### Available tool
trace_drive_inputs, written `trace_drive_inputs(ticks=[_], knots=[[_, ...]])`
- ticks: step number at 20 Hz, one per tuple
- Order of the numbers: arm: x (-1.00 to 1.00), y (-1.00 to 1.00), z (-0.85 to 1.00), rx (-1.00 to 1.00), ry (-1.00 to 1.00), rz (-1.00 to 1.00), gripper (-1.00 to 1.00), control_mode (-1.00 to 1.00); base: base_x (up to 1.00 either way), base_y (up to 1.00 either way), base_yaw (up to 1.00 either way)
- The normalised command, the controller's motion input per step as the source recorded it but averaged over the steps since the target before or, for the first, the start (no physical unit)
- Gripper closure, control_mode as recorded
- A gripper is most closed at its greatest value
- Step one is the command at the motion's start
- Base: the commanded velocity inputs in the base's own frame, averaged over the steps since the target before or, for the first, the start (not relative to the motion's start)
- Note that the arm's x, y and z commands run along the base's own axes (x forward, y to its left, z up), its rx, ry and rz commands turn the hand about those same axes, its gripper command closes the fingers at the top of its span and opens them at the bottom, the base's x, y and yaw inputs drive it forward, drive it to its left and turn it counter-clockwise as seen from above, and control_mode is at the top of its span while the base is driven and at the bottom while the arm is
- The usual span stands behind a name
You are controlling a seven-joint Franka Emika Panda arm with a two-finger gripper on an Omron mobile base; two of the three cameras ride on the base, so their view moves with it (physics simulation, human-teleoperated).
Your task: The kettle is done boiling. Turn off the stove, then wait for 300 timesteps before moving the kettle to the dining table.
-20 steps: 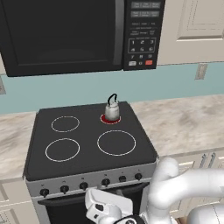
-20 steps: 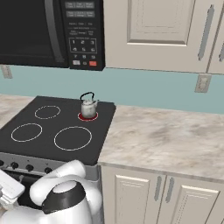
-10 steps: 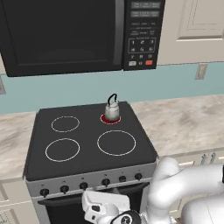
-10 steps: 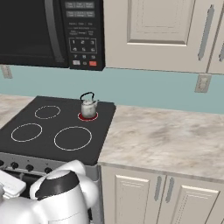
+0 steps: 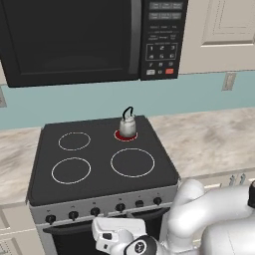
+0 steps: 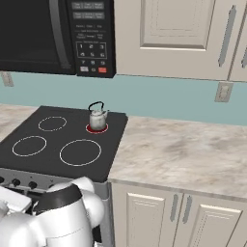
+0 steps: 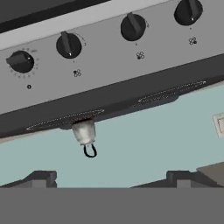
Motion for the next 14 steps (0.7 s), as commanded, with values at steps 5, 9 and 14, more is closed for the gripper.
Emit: trace_drive_inputs(ticks=[5,9,14], knots=[[0.03,0.07,-0.2,-0.06,0.01,0.05,-1.0,-1.0,0.0,0.0,0.0],[0.0,0.08,-0.2,-0.06,0.0,0.05,-1.0,-1.0,0.0,0.0,0.0],[0.01,0.02,-0.11,-0.03,0.01,0.04,-1.0,-1.0,0.0,0.0,0.0]])
